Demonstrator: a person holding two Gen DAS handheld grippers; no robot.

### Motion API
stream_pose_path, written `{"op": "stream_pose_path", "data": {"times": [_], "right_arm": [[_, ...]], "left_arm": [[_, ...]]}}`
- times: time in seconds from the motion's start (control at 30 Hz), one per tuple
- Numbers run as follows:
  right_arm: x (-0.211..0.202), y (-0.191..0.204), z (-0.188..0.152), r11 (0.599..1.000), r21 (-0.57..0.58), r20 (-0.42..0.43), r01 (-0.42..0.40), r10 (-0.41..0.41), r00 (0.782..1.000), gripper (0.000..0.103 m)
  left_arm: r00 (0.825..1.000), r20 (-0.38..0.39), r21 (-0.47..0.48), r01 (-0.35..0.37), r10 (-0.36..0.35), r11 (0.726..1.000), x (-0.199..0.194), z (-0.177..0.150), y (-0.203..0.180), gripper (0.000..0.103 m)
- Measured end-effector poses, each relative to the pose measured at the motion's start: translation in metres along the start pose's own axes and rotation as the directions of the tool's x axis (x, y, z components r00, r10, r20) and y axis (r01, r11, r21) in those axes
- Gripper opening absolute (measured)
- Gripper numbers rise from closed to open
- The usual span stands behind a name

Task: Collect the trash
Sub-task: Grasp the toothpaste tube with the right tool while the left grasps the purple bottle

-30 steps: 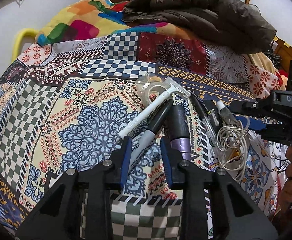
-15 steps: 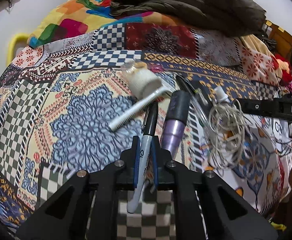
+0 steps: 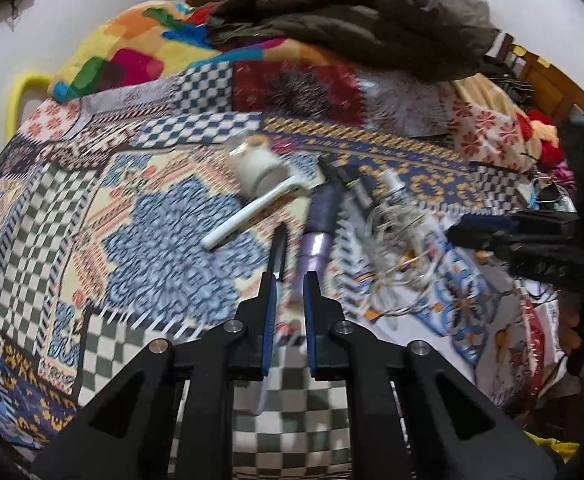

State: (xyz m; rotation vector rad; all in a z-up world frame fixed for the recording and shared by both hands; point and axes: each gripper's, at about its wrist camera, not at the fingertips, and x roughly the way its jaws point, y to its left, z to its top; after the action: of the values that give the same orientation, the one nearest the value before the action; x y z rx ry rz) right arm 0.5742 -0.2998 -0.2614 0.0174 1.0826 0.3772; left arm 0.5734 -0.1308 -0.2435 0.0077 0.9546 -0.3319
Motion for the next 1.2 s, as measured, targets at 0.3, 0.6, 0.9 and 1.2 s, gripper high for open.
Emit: {"op": "stream_pose_path", "data": {"times": [0.3, 0.6, 0.9, 1.2], "right_arm": [[0.017, 0.006, 0.016, 0.999, 0.01, -0.001, -0.048, 0.049, 0.999, 0.031], [0.03, 0.021, 0.023, 0.997, -0.053, -0.01, -0.063, 0.063, 0.998, 0.027], [0.02, 0.007, 0.009, 0.999, -0.045, 0.023, -0.023, 0.024, 0.999, 0.005], [-0.015, 0.0, 0.008, 1.0, -0.001, 0.067, -0.011, 0.011, 0.998, 0.005]], "left_arm": [[1.0, -0.017, 0.017, 0.017, -0.016, 1.0, 0.029, 0.018, -0.013, 0.018], [0.999, -0.052, 0.021, 0.005, -0.004, 1.0, 0.056, 0.027, -0.019, 0.027], [0.999, -0.044, 0.013, -0.017, 0.017, 1.0, 0.064, 0.03, -0.024, 0.027], [1.0, -0.01, -0.037, 0.025, -0.025, 0.999, 0.03, 0.035, -0.026, 0.025]]}}
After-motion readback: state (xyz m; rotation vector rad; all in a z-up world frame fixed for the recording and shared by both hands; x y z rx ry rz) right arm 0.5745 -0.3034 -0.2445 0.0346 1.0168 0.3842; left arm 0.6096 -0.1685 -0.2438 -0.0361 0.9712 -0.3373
